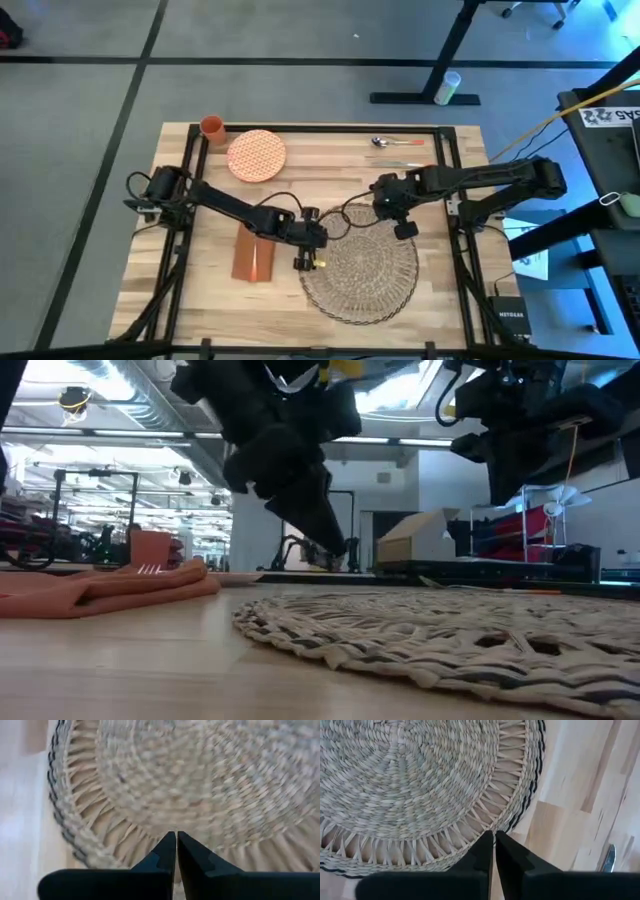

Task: Set table place
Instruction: Move the brown table mat to the center the table

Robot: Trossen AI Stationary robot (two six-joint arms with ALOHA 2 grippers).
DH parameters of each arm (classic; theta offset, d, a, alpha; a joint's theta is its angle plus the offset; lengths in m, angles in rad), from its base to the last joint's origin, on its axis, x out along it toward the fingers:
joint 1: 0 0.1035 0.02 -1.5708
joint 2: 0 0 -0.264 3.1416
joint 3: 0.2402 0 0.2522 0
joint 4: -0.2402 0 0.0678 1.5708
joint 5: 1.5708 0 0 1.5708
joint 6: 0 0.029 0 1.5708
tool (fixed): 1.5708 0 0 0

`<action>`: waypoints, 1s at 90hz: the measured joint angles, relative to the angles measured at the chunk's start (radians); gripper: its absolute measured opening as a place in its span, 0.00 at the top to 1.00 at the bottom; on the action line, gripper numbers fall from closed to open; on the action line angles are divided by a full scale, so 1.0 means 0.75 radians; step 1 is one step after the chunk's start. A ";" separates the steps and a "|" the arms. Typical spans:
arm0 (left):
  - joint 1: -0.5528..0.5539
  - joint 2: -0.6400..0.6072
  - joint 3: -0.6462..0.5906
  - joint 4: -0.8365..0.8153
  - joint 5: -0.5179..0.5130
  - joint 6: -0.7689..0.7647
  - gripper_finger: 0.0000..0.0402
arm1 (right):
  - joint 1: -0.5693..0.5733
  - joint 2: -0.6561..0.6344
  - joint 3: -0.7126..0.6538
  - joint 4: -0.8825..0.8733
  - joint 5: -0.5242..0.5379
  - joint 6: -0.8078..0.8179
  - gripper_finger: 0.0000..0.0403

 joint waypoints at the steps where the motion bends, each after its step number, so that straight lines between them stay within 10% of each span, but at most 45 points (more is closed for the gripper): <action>1: -0.002 0.004 0.000 0.007 0.000 -0.001 1.00 | 0.000 0.000 0.000 -0.001 0.000 0.000 0.99; 25: -0.011 0.092 0.001 0.221 0.003 -0.054 1.00 | 0.000 0.001 0.000 -0.009 0.000 0.000 0.99; 90: -0.011 0.077 -0.015 -0.109 -0.090 -0.178 1.00 | 0.000 0.001 0.000 -0.046 0.000 0.002 0.99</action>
